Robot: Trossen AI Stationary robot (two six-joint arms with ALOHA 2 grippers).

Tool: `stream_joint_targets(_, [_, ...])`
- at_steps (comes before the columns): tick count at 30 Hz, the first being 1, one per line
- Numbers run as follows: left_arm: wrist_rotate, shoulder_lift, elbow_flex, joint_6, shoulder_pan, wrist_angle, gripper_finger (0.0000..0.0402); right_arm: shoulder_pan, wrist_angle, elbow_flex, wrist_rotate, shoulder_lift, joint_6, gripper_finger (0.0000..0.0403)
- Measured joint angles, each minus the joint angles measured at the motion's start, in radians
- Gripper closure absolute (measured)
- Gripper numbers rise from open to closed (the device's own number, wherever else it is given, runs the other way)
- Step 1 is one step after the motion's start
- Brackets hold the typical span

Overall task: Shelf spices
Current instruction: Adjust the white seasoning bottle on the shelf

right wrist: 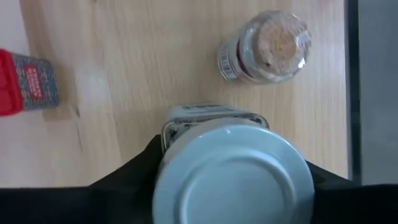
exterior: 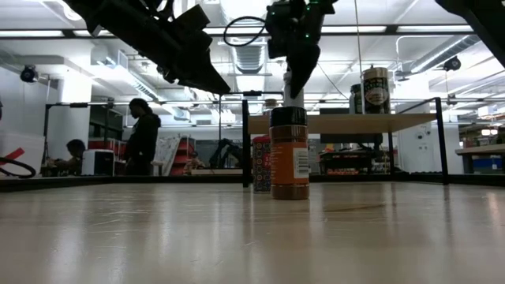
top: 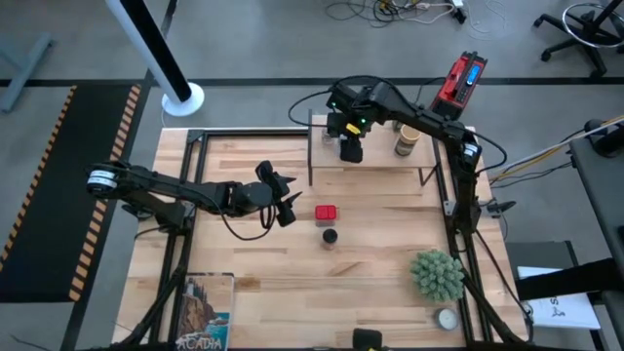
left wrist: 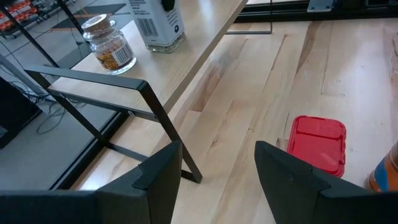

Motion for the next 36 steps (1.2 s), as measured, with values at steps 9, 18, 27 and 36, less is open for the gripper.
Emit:
stream_joint_targets(9, [0.0, 0.0, 0.0, 0.0, 0.0, 0.0, 0.0209, 0.0, -0.023, 0.024, 0.003, -0.003, 0.189, 0.0202])
stream_joint_targets(18, [0.0, 0.0, 0.0, 0.0, 0.0, 0.001, 0.0209, 0.002, -0.034, 0.056, -0.009, -0.005, 0.419, 0.0222])
stream_joint_targets(27, [0.0, 0.0, 0.0, 0.0, 0.0, 0.001, 0.0209, 0.002, -0.04, 0.064, -0.01, -0.005, 0.555, 0.0203])
stream_joint_targets(36, [0.0, 0.0, 0.0, 0.0, 0.0, 0.001, 0.0209, 0.015, -0.032, 0.064, -0.013, -0.005, 0.593, 0.0225])
